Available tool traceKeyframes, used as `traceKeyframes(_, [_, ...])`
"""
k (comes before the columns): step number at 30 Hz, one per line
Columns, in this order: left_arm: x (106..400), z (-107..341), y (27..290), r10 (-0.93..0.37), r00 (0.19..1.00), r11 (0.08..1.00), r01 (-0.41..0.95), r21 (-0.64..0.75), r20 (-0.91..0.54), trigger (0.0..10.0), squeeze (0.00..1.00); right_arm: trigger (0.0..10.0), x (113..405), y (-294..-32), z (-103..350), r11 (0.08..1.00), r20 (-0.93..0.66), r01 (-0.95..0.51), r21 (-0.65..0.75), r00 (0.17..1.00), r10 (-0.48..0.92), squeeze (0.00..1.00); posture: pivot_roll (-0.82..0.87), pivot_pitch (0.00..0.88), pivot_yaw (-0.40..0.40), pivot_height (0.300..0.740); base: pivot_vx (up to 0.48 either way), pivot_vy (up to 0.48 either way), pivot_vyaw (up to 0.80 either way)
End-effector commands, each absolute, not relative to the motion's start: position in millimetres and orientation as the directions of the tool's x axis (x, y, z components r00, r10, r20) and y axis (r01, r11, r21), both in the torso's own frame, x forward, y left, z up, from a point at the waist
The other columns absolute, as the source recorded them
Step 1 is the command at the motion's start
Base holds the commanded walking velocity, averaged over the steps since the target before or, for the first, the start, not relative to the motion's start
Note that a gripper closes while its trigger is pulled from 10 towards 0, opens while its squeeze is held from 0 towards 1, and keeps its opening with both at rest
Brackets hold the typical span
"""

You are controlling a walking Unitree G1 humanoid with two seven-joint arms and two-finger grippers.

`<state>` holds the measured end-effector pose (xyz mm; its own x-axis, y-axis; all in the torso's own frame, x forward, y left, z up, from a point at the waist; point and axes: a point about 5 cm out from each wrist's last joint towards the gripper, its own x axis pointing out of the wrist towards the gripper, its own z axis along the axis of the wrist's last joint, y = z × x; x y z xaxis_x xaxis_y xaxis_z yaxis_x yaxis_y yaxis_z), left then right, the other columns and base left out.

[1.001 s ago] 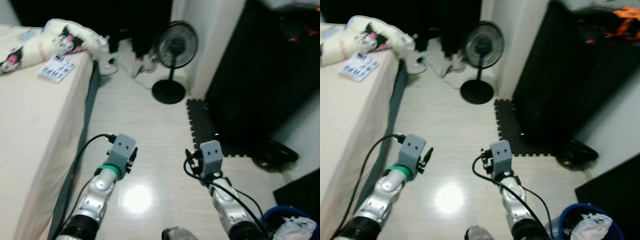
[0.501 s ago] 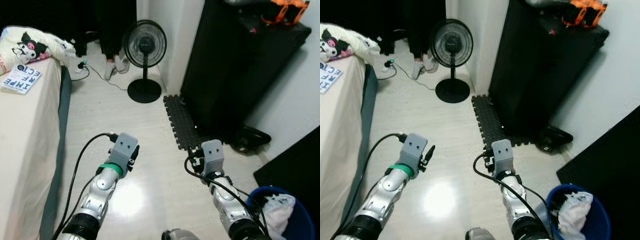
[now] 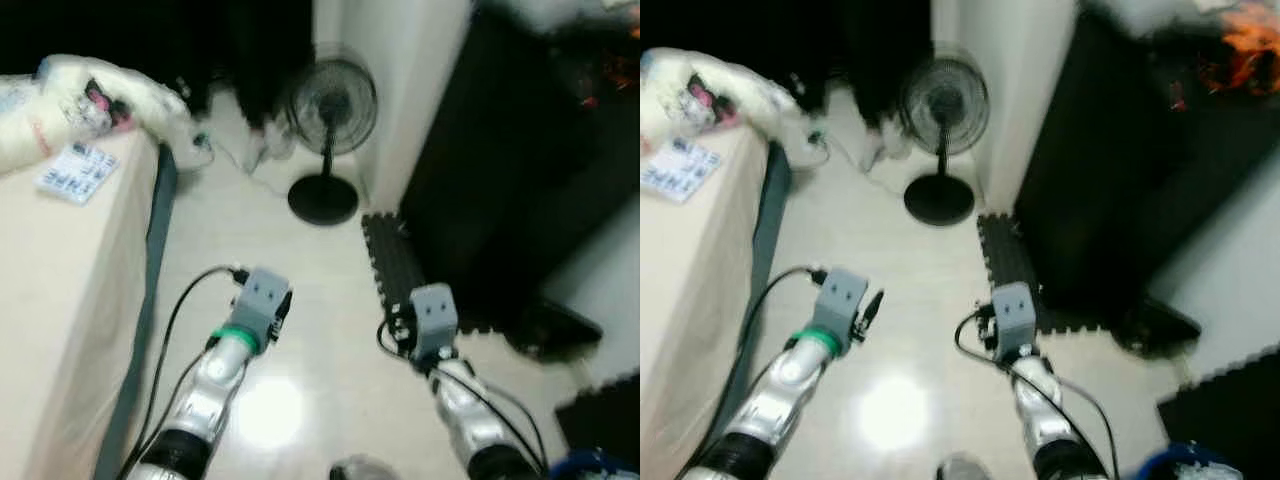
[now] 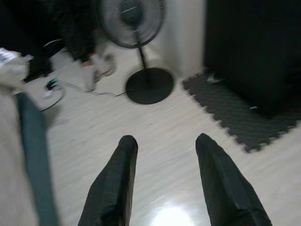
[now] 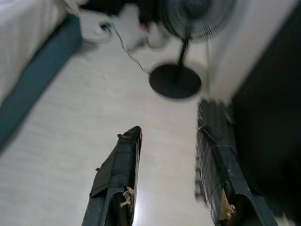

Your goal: Clean up the room

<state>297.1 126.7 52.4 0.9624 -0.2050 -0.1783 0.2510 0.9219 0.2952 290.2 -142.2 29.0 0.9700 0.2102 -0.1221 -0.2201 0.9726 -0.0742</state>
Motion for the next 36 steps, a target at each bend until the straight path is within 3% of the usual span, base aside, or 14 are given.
traceKeyframes(1, [292.0, 42.7, 130.0, -0.193, 0.957, 0.921, 0.253, 0.295, -0.218, 10.0, 0.00, 10.0, 282.9, -140.0, 19.5, 0.974, -0.159, -0.221, -0.055, 0.965, 0.210, 0.00, 0.01, 0.000, 0.030, 0.740, 0.364, 0.000, 0.00])
traceKeyframes(36, [292.2, 41.0, 131.7, -0.181, 0.959, 0.917, 0.244, 0.314, -0.218, 10.0, 0.00, 10.0, 280.5, -141.3, 15.8, 0.975, -0.171, -0.217, -0.053, 0.964, 0.205, 0.00, 0.01, 0.000, 0.035, 0.740, 0.364, 0.000, 0.00])
